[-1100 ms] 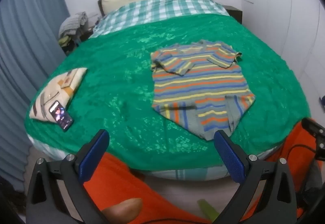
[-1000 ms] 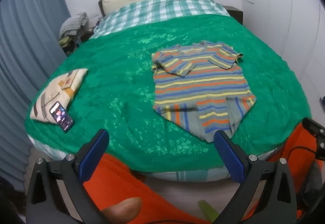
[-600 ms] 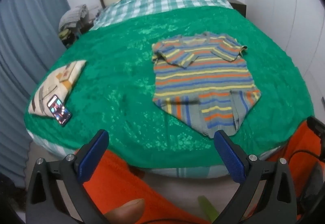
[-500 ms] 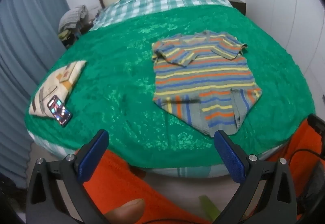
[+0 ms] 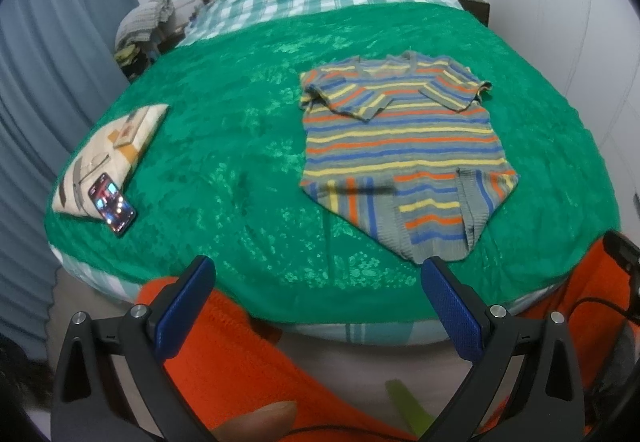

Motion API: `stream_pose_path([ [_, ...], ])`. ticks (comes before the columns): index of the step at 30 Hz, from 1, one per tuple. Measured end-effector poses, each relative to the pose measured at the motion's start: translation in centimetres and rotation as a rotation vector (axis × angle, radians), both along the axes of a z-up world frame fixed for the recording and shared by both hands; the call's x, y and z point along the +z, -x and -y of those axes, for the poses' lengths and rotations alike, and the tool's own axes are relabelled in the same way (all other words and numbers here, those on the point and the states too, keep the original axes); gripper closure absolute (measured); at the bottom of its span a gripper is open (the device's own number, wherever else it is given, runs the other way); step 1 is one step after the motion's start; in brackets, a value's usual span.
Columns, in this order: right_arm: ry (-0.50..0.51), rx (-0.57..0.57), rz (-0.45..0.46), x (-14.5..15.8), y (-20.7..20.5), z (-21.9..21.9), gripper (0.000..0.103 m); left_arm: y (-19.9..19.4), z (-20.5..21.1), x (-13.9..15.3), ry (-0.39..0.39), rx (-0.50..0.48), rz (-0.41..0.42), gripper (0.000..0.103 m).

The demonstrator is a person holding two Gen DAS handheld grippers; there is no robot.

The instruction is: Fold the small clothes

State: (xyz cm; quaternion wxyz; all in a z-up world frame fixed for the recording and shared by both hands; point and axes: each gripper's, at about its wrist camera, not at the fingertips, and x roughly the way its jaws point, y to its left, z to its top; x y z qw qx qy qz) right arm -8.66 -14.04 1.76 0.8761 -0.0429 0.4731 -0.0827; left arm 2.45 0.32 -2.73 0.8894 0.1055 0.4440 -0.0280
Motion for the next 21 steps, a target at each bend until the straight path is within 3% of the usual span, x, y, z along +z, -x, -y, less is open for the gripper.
stream_pose_path([
  [21,-0.003,0.006,-0.008,-0.35,0.03,-0.46,0.0,-0.08,-0.21,-0.36,-0.02,0.011,-0.008,0.0],
])
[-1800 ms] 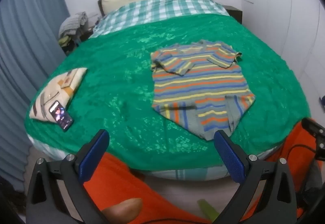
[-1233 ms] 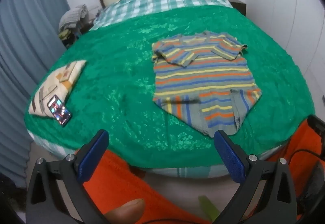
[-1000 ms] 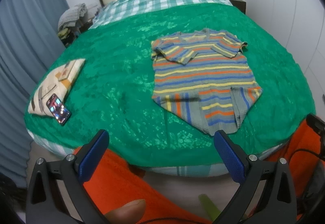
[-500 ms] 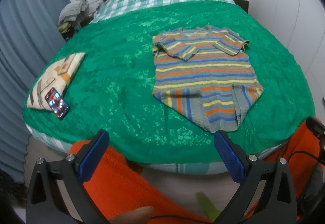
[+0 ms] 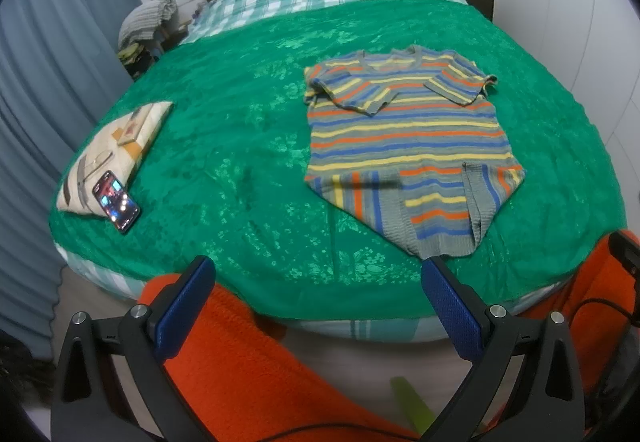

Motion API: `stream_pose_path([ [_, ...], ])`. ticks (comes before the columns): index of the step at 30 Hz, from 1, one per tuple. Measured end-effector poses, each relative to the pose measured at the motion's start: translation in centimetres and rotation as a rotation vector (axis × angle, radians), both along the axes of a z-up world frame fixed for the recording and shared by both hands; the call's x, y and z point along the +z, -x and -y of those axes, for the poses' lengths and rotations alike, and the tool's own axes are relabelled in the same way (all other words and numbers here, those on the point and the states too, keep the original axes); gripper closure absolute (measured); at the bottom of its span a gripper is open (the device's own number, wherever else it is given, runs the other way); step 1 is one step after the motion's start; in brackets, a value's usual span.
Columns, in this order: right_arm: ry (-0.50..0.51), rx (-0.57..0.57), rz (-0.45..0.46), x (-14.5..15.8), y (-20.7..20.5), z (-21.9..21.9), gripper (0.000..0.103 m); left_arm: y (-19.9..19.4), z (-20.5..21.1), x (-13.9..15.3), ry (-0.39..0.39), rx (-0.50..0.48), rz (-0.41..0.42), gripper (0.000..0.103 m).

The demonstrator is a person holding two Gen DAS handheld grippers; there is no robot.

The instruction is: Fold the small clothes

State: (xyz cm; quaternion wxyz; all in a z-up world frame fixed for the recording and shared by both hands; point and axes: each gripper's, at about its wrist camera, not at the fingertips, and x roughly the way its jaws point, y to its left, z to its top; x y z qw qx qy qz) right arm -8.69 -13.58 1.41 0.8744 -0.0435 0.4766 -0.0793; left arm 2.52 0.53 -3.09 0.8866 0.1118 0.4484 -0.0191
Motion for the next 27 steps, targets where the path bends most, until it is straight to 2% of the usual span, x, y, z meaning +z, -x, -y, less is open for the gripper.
stream_pose_path([
  [27,-0.009,0.011,-0.026,-0.66,-0.03,-0.52,0.0,-0.07,-0.13,-0.58,-0.006,0.01,-0.019,0.0],
])
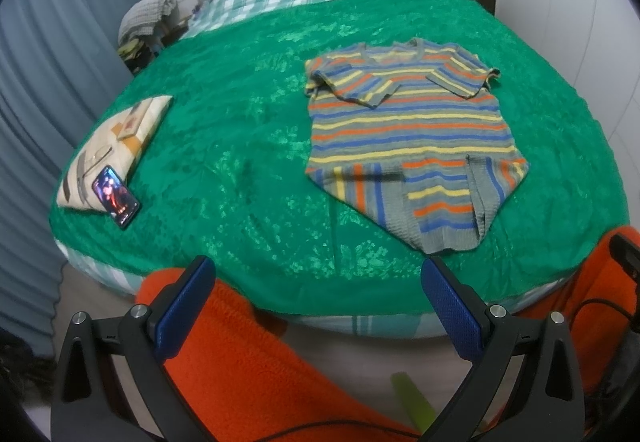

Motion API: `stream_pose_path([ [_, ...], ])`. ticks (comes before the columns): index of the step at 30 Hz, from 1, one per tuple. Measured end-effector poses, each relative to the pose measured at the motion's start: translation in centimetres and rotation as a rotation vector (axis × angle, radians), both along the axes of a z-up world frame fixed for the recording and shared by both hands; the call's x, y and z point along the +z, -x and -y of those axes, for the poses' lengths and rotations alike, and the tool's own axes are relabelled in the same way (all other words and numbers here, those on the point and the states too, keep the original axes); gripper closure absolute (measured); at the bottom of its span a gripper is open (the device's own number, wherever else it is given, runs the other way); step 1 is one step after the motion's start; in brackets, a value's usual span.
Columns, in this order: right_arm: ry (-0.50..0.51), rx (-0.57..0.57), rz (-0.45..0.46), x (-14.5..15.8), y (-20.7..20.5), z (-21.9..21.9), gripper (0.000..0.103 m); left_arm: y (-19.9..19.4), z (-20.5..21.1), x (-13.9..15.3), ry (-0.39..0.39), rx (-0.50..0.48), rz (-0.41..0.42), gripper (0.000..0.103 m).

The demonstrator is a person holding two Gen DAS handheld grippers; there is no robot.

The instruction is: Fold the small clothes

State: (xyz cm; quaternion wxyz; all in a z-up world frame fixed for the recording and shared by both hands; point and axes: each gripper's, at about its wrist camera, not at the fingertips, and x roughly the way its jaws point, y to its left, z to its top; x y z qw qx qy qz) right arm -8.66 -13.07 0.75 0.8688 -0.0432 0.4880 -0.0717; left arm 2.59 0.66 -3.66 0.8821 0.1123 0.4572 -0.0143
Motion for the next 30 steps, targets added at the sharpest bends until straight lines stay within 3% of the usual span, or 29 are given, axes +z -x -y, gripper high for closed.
stream_pose_path([
  [30,-0.005,0.014,-0.02,-0.46,-0.21,-0.32,0.0,-0.21,-0.15,-0.72,-0.002,0.0,-0.016,0.0],
])
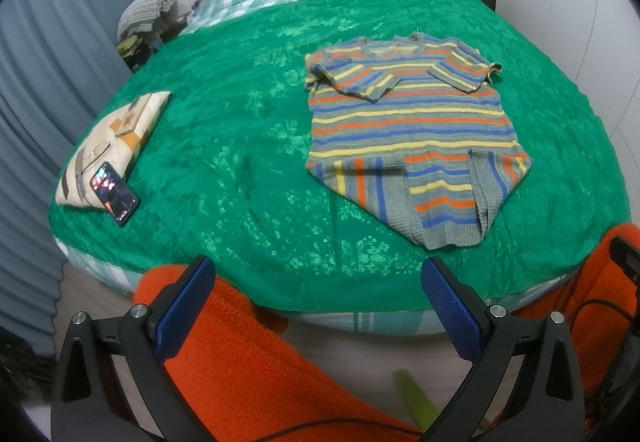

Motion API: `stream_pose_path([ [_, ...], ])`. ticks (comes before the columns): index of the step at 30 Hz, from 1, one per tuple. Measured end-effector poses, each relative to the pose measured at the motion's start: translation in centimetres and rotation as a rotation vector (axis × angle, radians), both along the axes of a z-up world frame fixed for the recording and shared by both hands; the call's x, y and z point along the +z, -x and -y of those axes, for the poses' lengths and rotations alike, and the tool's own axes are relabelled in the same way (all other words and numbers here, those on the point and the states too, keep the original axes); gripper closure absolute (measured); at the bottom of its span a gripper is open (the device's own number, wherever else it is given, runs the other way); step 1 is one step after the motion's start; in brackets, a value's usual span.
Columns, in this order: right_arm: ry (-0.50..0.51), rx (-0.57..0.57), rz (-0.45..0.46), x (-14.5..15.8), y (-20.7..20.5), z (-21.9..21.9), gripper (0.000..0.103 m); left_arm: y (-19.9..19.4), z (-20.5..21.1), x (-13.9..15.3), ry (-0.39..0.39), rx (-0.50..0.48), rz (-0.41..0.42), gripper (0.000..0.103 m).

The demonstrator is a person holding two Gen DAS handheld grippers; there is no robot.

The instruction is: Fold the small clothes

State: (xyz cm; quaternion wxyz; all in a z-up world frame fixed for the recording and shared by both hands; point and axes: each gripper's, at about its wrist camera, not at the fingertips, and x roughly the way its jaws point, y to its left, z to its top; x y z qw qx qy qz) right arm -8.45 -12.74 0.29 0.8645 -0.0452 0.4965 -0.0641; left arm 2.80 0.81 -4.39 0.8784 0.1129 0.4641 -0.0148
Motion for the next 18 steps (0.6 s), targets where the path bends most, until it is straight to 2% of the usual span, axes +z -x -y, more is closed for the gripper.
stream_pose_path([
  [18,-0.007,0.027,-0.001,-0.35,-0.27,-0.03,0.0,-0.15,-0.41,-0.24,-0.011,-0.002,-0.004,0.0],
])
